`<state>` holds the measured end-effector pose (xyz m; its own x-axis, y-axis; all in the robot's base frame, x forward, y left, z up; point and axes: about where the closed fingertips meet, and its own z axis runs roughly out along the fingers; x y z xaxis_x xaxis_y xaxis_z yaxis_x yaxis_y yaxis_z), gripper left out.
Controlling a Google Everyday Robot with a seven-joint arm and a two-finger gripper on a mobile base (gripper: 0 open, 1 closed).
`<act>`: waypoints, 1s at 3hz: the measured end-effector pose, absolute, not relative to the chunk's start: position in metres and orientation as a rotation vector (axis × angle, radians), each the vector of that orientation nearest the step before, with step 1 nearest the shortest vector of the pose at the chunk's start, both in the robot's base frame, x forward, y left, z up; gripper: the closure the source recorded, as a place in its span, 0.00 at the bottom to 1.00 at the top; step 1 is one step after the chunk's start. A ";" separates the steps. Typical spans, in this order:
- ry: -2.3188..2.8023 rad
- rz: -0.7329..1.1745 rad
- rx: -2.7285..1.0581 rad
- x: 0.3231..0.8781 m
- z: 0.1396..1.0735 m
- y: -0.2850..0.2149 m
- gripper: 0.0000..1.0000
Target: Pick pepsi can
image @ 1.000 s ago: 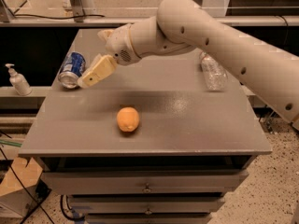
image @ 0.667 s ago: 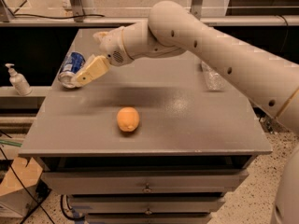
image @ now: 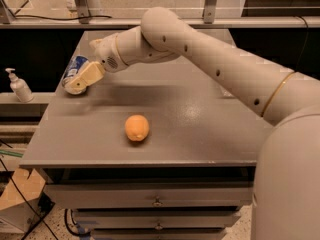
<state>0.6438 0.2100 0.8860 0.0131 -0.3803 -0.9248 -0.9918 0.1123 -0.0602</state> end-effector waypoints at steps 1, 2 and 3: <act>1.525 0.900 -1.423 0.655 0.873 0.224 0.00; 1.527 0.915 -1.444 0.667 0.863 0.232 0.00; 1.544 0.932 -1.459 0.675 0.848 0.236 0.00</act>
Offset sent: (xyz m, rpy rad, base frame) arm 0.0408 0.0269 -0.0342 -0.0288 0.0404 0.0500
